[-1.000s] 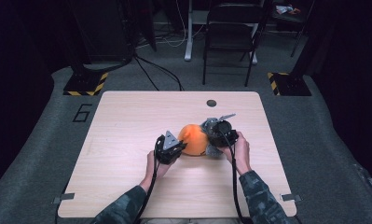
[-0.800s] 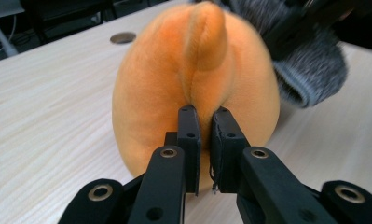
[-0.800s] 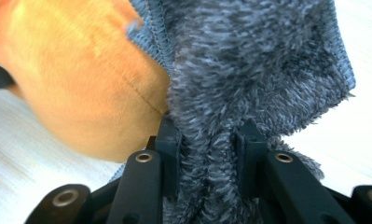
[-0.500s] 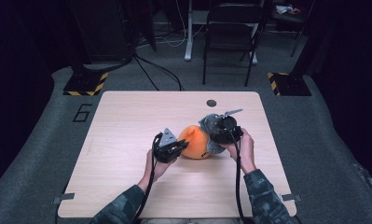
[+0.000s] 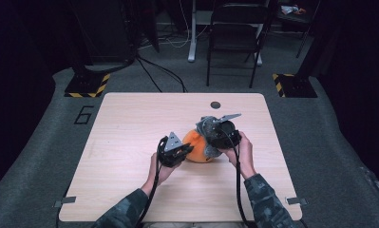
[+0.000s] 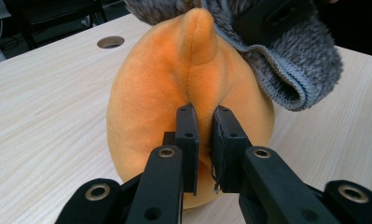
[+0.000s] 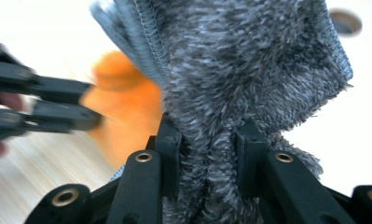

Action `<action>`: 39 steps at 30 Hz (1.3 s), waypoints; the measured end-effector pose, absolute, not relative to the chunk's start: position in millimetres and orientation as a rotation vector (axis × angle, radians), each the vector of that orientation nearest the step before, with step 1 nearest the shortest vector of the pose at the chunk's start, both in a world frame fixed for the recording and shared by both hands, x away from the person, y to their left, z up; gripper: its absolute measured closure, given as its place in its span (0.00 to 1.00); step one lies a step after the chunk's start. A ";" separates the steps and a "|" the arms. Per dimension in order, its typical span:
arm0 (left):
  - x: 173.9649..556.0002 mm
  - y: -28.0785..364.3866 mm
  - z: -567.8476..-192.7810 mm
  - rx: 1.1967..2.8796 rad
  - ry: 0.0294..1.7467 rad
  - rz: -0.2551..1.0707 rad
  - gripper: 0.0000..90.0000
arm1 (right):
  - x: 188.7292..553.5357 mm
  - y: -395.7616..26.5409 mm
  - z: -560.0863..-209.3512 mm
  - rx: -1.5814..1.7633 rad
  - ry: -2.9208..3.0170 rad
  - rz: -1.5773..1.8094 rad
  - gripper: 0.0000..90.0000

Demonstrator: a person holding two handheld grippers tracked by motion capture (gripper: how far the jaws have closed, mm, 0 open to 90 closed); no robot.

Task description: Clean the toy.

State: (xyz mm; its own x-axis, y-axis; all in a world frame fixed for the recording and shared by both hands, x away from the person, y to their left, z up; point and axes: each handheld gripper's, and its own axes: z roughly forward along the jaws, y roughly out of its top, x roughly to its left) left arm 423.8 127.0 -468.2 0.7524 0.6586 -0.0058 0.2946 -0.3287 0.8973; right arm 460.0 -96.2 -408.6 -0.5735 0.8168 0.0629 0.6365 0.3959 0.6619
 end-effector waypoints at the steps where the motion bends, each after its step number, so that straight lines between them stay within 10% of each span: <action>1: 424.4 127.4 -468.7 1.918 0.732 0.446 0.91 | 462.8 -99.3 -412.3 1.292 2.387 0.921 0.76; 20: 425.9 129.6 -469.5 1.921 0.731 0.434 0.90 | 489.2 -123.4 -473.4 1.529 2.449 0.622 0.76; 39: 425.0 126.7 -470.8 1.907 0.729 0.427 0.90 | 450.6 -83.9 -399.0 1.209 2.364 0.912 0.76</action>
State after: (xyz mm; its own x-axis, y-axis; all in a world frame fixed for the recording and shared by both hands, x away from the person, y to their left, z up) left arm 425.0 126.7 -470.8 0.7550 0.6552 -0.0251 0.2990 -0.3100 0.9025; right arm 450.6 -83.9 -399.0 -0.5840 0.8118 -0.0041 0.5988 0.4341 0.6730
